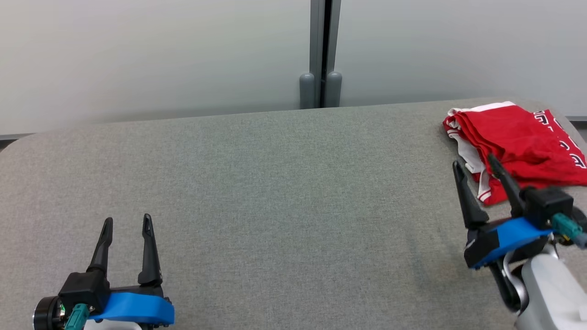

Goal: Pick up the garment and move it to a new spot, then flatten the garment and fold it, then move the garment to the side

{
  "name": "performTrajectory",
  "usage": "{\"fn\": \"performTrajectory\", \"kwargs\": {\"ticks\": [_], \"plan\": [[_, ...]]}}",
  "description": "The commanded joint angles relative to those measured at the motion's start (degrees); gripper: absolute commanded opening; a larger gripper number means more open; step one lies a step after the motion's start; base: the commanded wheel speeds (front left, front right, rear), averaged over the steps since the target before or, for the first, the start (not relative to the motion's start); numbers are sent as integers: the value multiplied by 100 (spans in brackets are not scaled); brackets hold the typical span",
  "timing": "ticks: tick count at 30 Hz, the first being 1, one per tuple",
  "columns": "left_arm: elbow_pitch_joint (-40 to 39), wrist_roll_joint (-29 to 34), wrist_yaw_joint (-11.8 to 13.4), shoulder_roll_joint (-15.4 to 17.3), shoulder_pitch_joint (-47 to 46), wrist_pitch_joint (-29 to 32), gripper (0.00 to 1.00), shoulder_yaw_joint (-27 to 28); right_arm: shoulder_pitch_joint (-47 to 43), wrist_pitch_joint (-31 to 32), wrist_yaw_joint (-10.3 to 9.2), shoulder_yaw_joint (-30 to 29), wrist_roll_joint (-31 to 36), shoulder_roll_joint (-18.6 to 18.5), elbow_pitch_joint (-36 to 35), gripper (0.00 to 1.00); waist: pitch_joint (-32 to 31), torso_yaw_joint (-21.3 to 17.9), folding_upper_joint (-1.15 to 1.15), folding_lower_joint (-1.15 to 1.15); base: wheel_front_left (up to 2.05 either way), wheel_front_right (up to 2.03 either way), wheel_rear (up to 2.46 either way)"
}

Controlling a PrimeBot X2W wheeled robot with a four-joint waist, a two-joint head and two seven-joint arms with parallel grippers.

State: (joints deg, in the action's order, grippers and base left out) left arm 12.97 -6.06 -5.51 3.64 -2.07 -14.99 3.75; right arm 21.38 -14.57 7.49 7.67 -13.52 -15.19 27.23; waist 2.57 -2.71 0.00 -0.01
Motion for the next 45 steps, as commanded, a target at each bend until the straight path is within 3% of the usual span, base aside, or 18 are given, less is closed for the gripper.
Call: {"fn": "performTrajectory", "kwargs": {"ticks": [1, 21, 36, 37, 41, 45], "plan": [[22, -30, 19, 9, 41, -27, 100, 9, -235, -21, 1, -104, 6, 116, -156, 100, -38, -13, 0, 1, 0, 0, 0], [190, -18, -7, 8, 38, -27, 100, -105, -1824, 542, 1, -988, 545, 968, -2008, 100, -262, 3, 0, 1, 0, 0, 0], [233, -76, -19, 38, -18, -27, 100, -117, -2027, 703, 1, -1171, 624, 1169, -2297, 100, -269, -15, 0, 1, 0, 0, 0], [222, -51, -8, 8, 46, 0, 0, -100, -1954, 694, 0, -1160, 591, 1143, -2277, 0, -270, -13, 0, 1, 0, 0, 0], [438, -62, -9, -51, 174, 35, 0, -90, -1988, 700, 0, -1152, 568, 1149, -2054, 0, -270, -13, 0, 1, 0, 0, 0], [503, -472, -19, -55, 103, 195, 0, -8, -1940, 799, 0, -1194, 146, 1153, -1967, 0, -270, -5, 0, 1, 0, 0, 0]]}}
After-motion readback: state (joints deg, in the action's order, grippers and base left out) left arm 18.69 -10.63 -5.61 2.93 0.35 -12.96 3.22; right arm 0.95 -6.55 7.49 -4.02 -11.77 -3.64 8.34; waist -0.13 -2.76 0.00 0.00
